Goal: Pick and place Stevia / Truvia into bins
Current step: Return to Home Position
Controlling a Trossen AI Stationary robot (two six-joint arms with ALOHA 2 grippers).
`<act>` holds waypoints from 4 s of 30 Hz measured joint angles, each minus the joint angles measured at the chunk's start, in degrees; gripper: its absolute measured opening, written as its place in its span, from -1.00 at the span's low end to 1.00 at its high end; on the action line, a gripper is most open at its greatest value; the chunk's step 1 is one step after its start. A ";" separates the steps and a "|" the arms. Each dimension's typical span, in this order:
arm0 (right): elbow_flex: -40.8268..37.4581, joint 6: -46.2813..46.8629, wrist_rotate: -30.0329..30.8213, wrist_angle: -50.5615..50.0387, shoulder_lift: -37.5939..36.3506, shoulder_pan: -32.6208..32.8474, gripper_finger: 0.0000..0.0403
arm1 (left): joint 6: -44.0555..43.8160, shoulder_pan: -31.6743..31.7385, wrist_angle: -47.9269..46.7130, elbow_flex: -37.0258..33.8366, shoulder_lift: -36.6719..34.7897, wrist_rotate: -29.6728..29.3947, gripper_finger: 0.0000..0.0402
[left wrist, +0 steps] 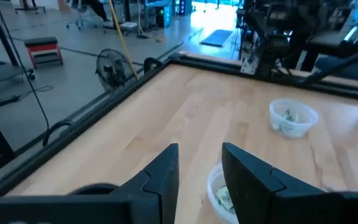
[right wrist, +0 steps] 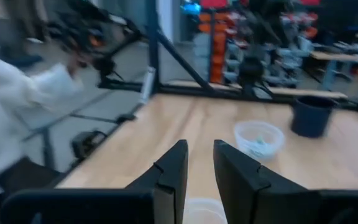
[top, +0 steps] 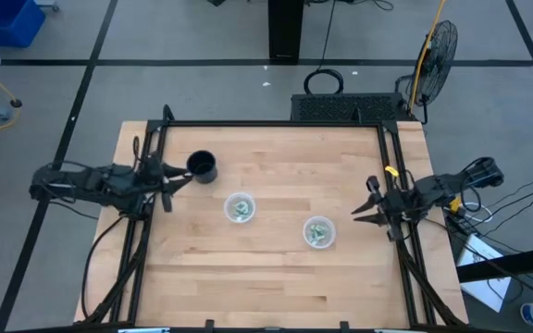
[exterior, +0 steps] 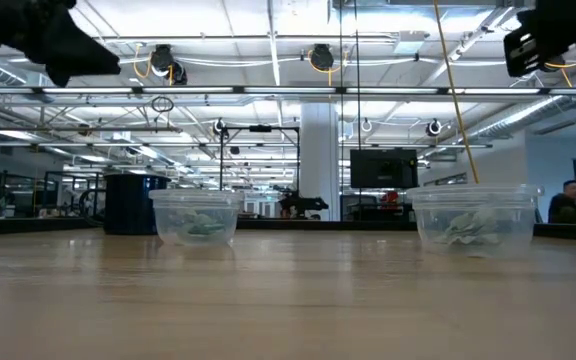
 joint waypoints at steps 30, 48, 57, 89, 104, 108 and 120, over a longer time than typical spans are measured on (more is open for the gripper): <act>-13.36 0.52 -2.27 14.44 -10.28 0.02 -0.64 | 4.72 0.01 26.85 -20.85 -14.22 5.58 -0.37; -17.65 4.23 -0.17 14.36 -10.29 0.00 -0.64 | 6.48 0.08 29.18 -25.51 -12.06 6.19 -0.37; -17.71 6.55 -0.31 12.31 -10.26 0.01 -0.64 | 6.78 0.08 29.84 -25.55 -11.54 5.99 -0.37; -17.78 6.55 -0.31 12.11 -10.26 0.01 -0.64 | 6.62 0.08 30.59 -25.58 -11.55 5.99 -0.37; -17.80 6.55 -0.31 12.10 -10.26 0.01 -0.64 | 6.65 0.08 30.62 -25.58 -11.55 6.00 -0.37; -17.80 6.55 -0.31 12.09 -10.26 0.02 -0.64 | 6.65 0.08 30.62 -25.58 -11.55 6.01 -0.37; -17.80 6.55 -0.31 12.11 -10.26 0.00 -0.64 | 6.34 0.08 30.62 -25.58 -11.55 6.01 -0.37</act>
